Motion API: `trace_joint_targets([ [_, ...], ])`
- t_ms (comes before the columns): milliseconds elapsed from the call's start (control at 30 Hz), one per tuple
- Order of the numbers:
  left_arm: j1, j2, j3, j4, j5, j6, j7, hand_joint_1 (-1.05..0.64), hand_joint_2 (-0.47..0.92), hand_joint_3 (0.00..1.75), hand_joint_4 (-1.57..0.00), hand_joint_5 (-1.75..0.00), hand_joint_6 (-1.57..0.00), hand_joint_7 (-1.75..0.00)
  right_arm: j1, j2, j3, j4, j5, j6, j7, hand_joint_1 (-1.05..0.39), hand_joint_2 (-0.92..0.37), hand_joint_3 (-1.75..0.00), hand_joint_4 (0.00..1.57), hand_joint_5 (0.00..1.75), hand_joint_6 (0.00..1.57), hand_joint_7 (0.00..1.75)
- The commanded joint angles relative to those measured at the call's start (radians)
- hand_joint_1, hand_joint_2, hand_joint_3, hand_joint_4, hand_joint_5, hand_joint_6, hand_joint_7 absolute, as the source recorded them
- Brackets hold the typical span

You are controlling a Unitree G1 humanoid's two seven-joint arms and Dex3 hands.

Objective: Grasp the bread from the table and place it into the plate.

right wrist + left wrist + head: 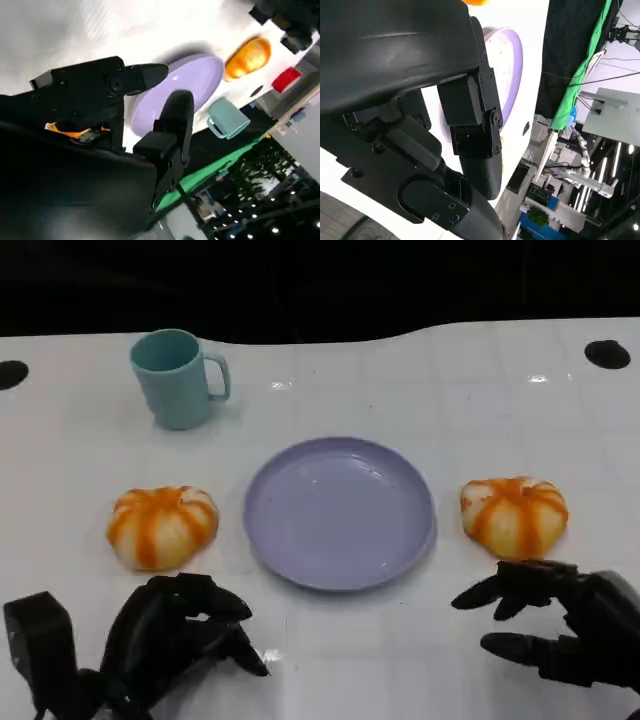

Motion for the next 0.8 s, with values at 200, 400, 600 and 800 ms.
trace_joint_targets([
  [200,-0.016,0.012,0.010,0.022,-0.009,-0.018,-0.010,-1.05,0.69,0.00,-1.57,-0.59,-1.57,-0.21,-0.037,-0.093,-0.043,-0.059,-0.114,0.020,-0.092,-0.42,-0.92,-0.06,0.36,0.51,0.56,0.11],
  [400,-0.021,0.014,0.008,0.027,-0.007,-0.006,-0.004,-1.05,0.69,0.00,-1.57,-0.60,-1.57,-0.22,-0.055,-0.145,-0.043,-0.117,-0.255,0.091,-0.136,-0.38,-0.90,-0.02,0.27,0.36,0.51,0.03],
  [600,-0.023,0.014,0.005,0.031,0.002,-0.020,0.002,-1.05,0.70,0.00,-1.57,-0.60,-1.57,-0.22,-0.081,-0.178,-0.014,-0.129,-0.377,0.185,-0.171,-0.37,-0.87,0.00,0.20,0.30,0.45,0.00],
  [800,-0.025,0.010,0.006,0.036,0.002,-0.028,0.003,-1.05,0.70,0.00,-1.57,-0.60,-1.57,-0.23,-0.140,-0.187,0.044,-0.102,-0.485,0.291,-0.216,-0.42,-0.84,0.00,0.13,0.25,0.35,0.00],
])
